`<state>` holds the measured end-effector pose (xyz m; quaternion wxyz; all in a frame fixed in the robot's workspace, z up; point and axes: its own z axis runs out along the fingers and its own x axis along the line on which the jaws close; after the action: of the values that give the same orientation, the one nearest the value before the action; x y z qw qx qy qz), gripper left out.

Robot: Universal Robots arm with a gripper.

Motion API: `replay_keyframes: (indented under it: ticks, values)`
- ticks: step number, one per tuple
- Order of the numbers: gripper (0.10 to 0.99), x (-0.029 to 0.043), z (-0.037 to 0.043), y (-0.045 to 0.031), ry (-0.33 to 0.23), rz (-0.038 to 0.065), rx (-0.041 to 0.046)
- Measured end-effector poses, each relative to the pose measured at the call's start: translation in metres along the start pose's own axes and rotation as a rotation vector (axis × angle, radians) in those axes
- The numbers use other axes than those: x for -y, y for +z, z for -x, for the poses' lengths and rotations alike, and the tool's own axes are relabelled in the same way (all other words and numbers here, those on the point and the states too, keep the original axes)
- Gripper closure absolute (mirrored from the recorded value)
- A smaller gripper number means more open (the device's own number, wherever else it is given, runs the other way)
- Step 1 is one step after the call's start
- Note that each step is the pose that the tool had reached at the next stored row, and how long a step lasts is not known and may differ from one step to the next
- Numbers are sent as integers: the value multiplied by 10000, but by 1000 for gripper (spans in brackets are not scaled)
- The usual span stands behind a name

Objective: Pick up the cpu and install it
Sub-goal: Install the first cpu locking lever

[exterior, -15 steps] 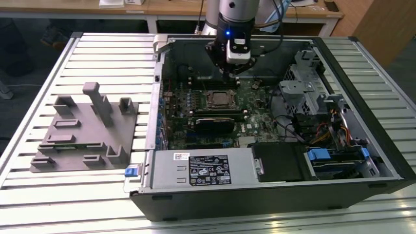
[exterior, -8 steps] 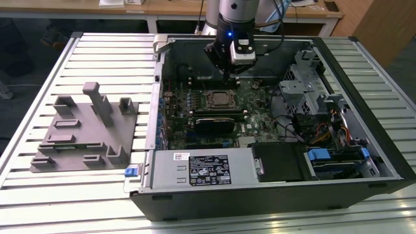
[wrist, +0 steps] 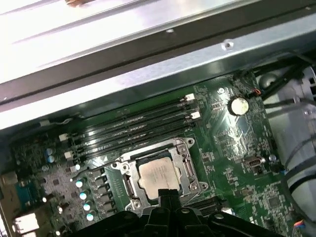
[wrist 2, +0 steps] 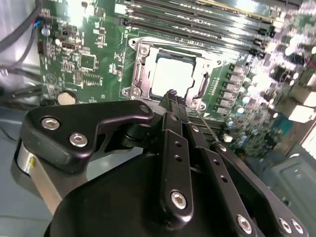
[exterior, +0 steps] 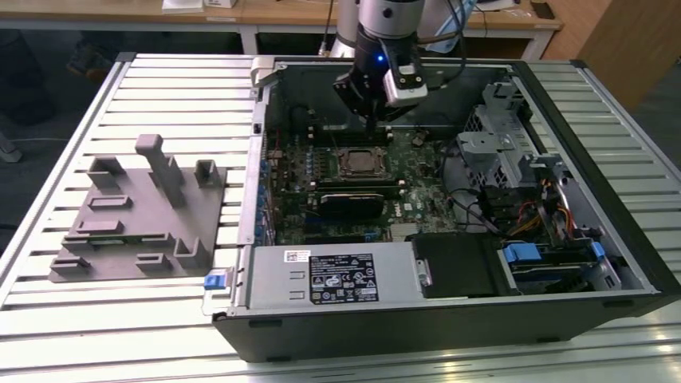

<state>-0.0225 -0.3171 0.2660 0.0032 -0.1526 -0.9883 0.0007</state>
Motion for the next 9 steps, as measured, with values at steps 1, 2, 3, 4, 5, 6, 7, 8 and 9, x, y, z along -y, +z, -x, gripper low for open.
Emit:
replay_keyframes:
  ticks: [1, 2, 3, 4, 5, 6, 7, 8, 9]
  values:
    - [980, 0, 0, 2, -179, -2, 1]
    - [980, 0, 0, 4, -375, -3, 1]
    - [980, 0, 0, 5, -556, -3, 1]
    - [980, 0, 0, 6, -734, -3, 2]
    - [980, 0, 0, 6, -907, -1, 2]
    - [980, 0, 0, 7, -1062, 8, 2]
    - [980, 0, -1, 7, -1199, 22, -1]
    - [980, 0, 0, 8, -1326, 50, -6]
    - [980, 0, 0, 8, -1429, 114, -21]
